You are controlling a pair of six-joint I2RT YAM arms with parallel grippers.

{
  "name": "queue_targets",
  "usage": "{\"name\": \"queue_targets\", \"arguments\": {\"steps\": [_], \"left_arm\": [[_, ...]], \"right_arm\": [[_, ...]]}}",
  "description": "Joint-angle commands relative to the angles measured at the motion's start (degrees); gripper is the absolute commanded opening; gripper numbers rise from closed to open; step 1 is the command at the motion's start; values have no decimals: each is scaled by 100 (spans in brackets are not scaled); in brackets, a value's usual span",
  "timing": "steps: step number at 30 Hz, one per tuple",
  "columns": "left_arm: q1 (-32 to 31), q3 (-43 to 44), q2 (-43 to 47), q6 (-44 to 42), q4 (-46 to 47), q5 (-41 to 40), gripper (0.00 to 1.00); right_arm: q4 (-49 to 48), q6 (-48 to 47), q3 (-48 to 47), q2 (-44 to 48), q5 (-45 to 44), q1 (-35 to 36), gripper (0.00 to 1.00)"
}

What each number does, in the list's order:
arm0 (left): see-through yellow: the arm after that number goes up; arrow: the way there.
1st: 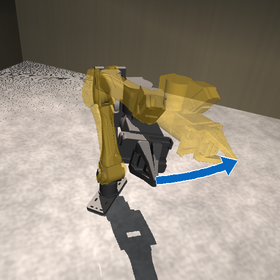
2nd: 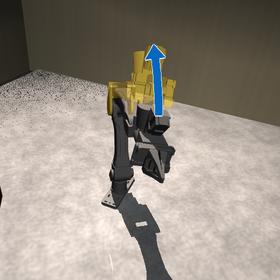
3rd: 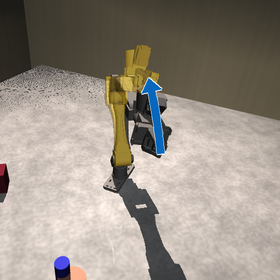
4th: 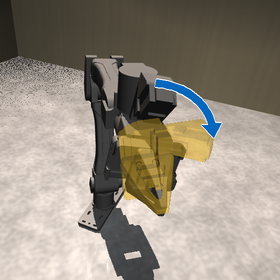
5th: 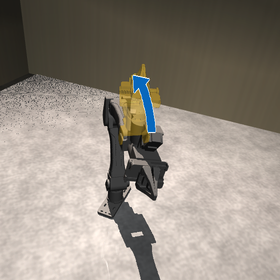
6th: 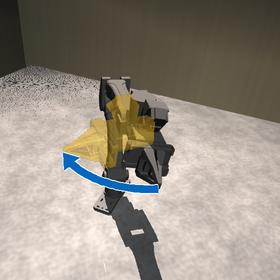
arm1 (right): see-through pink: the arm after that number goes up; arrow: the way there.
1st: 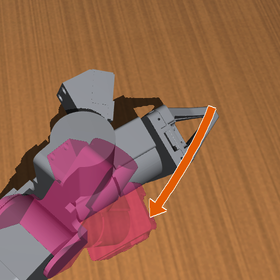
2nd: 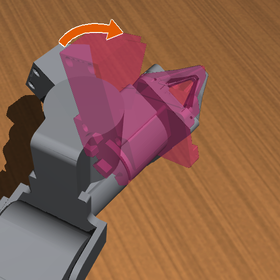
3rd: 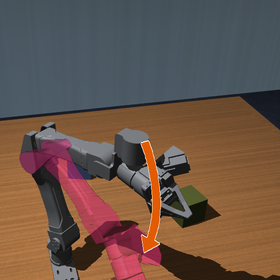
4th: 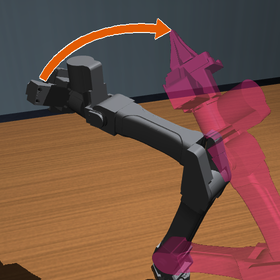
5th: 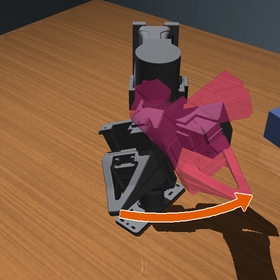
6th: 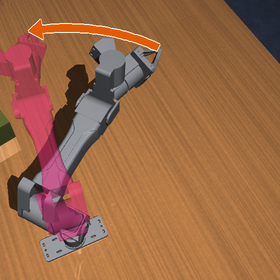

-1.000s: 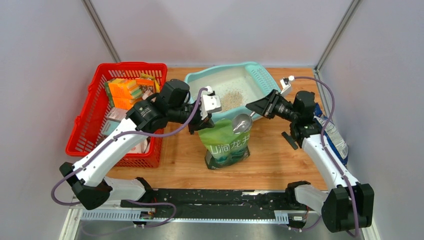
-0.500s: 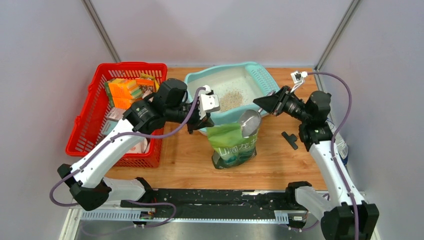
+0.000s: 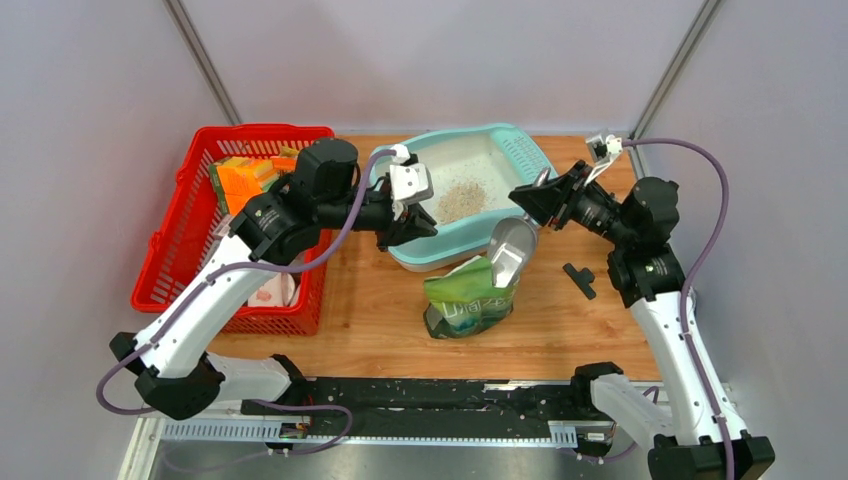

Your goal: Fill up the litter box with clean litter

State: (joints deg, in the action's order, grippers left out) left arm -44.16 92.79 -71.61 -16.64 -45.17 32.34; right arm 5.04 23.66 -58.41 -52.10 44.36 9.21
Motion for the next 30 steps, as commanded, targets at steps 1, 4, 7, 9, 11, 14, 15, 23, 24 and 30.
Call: {"name": "queue_targets", "arguments": {"steps": [1,4,7,9,11,14,15,23,24,30], "left_arm": [[13,169,-55,266,333,220,24],[13,151,-37,285,316,264,24],[4,221,-98,197,324,378,30],[-40,336,-194,161,403,527,41],[-145,424,-397,205,534,616,48],[-434,389,-704,302,1052,555,51],[-522,389,-905,276,1280,302,52],[-848,467,-1803,460,2249,-439,53],[-866,494,-1960,478,2319,-465,53],[-1007,696,-2321,592,2390,-675,29]], "right_arm": [[243,374,417,103,-242,28,0],[33,700,875,296,-428,-77,0],[-73,544,701,349,-394,-78,0],[-213,368,464,332,-235,-78,0],[-336,210,173,314,-42,-78,0],[-346,209,6,279,196,-69,0],[-319,200,5,305,196,-69,0],[-433,209,260,604,20,-42,0],[-442,209,269,613,-6,-25,0],[-346,104,278,639,-77,-7,0]]}}
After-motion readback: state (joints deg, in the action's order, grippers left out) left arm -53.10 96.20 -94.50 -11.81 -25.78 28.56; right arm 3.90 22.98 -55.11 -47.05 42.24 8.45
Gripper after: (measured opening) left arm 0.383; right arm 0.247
